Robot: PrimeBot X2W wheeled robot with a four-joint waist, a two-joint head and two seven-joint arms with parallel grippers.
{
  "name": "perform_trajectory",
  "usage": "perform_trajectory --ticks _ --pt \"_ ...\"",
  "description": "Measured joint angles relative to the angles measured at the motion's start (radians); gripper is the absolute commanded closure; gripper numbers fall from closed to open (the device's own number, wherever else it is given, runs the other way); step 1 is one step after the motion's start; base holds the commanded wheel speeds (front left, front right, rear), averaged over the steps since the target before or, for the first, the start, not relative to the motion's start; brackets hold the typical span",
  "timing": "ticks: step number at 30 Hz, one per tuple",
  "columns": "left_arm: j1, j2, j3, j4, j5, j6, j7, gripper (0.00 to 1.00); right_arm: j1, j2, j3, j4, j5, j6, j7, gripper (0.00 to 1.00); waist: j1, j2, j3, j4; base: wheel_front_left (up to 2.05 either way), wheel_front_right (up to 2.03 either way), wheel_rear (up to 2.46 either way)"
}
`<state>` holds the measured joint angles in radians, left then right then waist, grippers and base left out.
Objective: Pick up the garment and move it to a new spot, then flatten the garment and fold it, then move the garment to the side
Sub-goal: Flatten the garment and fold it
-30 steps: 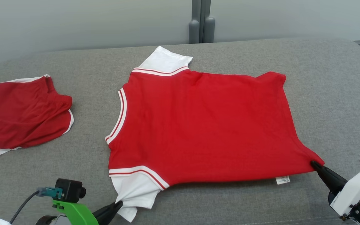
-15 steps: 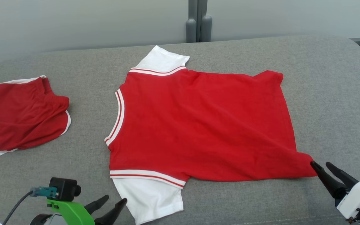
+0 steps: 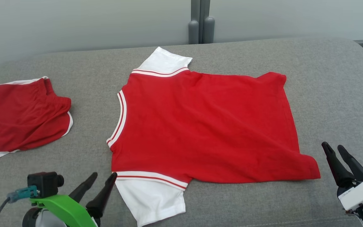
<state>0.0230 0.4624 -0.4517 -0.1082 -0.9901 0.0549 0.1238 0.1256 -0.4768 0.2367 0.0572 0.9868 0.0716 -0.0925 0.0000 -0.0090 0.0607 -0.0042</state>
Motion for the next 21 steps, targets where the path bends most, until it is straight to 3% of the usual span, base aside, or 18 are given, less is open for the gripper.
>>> perform_trajectory --ticks 12,21 --pt "0.062 -0.011 -0.029 0.005 -0.010 0.019 -0.007 0.00 0.052 0.001 0.035 -0.002 -0.084 -0.033 -0.052 0.00 0.0000 0.0000 0.039 0.003 0.00 0.00 0.00" --pt "0.058 -0.005 -0.004 0.005 0.082 0.029 -0.084 0.00 0.050 0.002 0.042 -0.008 -0.142 -0.057 -0.103 0.00 0.0000 0.0000 0.043 0.000 0.00 0.00 0.00"
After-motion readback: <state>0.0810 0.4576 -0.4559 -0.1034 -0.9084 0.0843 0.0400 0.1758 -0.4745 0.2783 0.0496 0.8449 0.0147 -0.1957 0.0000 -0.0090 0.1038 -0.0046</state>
